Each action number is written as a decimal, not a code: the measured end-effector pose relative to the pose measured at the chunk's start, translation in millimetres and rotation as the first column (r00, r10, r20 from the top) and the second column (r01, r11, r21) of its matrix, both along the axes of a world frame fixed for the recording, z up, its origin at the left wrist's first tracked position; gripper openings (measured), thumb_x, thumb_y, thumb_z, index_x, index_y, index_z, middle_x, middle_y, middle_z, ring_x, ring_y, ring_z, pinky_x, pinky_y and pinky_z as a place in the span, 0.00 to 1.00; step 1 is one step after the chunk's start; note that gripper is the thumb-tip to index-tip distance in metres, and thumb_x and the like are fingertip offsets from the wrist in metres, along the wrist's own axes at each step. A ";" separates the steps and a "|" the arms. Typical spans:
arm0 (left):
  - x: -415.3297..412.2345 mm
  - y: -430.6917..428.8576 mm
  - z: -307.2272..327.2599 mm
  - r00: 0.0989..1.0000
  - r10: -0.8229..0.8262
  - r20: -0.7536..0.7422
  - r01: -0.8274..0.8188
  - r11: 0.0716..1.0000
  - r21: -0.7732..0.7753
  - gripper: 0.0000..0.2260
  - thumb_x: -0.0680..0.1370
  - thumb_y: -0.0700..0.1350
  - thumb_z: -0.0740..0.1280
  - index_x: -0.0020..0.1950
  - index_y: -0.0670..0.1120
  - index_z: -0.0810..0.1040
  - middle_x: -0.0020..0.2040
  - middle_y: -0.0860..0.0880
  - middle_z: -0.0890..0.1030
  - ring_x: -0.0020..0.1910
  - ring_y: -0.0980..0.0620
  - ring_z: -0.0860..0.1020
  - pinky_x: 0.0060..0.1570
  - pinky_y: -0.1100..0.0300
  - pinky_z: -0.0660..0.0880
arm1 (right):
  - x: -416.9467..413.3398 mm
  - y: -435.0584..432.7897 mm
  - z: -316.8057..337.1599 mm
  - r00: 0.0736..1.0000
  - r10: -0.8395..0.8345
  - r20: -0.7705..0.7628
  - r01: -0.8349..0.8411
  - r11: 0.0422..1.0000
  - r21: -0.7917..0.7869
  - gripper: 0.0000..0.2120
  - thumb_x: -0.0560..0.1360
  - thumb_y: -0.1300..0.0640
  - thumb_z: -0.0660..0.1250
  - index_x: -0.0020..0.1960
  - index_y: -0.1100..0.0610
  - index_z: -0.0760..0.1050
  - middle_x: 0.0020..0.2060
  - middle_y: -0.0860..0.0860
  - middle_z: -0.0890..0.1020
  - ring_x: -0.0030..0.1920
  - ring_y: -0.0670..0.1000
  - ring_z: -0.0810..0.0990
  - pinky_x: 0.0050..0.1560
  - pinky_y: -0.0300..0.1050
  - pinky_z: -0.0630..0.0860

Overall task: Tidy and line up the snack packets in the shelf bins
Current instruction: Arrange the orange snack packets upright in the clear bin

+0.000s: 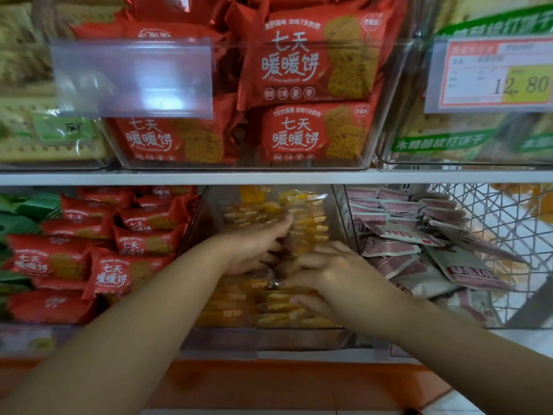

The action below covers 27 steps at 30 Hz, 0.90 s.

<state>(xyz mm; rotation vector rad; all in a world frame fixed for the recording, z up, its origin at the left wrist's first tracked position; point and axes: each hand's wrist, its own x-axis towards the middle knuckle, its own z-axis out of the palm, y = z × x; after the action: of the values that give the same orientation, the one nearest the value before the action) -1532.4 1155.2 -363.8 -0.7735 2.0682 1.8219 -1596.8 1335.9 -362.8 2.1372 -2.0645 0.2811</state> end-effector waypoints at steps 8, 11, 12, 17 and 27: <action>43.4 25.2 24.8 0.966 -0.236 -0.106 0.123 0.780 -0.614 0.23 0.78 0.59 0.61 0.73 0.57 0.64 0.68 0.60 0.67 0.69 0.59 0.64 0.66 0.64 0.62 | -22.8 1.8 12.1 0.990 -0.138 -0.012 0.138 0.984 0.116 0.06 0.75 0.50 0.66 0.48 0.47 0.82 0.48 0.43 0.80 0.52 0.48 0.78 0.66 0.46 0.60; 68.9 31.1 28.9 0.916 -0.401 0.015 0.269 0.587 -0.764 0.17 0.73 0.58 0.69 0.60 0.62 0.68 0.59 0.65 0.65 0.63 0.62 0.67 0.62 0.60 0.68 | -24.6 3.8 12.7 0.989 -0.145 -0.001 0.144 0.984 0.106 0.09 0.76 0.48 0.64 0.52 0.47 0.81 0.52 0.42 0.78 0.57 0.48 0.74 0.65 0.42 0.55; 74.2 31.0 25.1 0.903 -0.427 0.045 0.287 0.522 -0.803 0.15 0.72 0.58 0.70 0.54 0.62 0.69 0.58 0.64 0.64 0.60 0.61 0.68 0.61 0.58 0.70 | -23.9 4.3 13.1 0.989 -0.146 0.001 0.145 0.983 0.110 0.09 0.77 0.48 0.63 0.52 0.47 0.80 0.53 0.42 0.78 0.58 0.48 0.74 0.65 0.42 0.54; 75.1 34.0 7.8 0.884 -0.461 0.084 0.225 0.262 -0.938 0.06 0.75 0.55 0.68 0.50 0.57 0.79 0.61 0.60 0.67 0.62 0.57 0.64 0.60 0.57 0.65 | -21.0 16.2 10.4 0.987 -0.139 0.080 0.136 0.990 0.044 0.07 0.74 0.47 0.67 0.50 0.46 0.80 0.50 0.42 0.79 0.54 0.47 0.76 0.64 0.46 0.63; 64.2 52.5 -9.4 0.936 -0.332 -0.121 -0.015 0.305 -0.952 0.07 0.75 0.55 0.68 0.49 0.56 0.82 0.56 0.59 0.69 0.59 0.59 0.66 0.51 0.65 0.56 | -1.4 52.3 -15.5 0.983 -0.183 -0.005 0.179 0.969 -0.172 0.06 0.65 0.52 0.76 0.36 0.47 0.79 0.41 0.45 0.76 0.48 0.49 0.74 0.65 0.54 0.63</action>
<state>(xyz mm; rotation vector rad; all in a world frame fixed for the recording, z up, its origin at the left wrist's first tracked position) -1468.2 1207.6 -373.2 -0.4257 3.2718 0.3688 -1598.2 1388.1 -378.3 1.8327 -2.1216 0.3951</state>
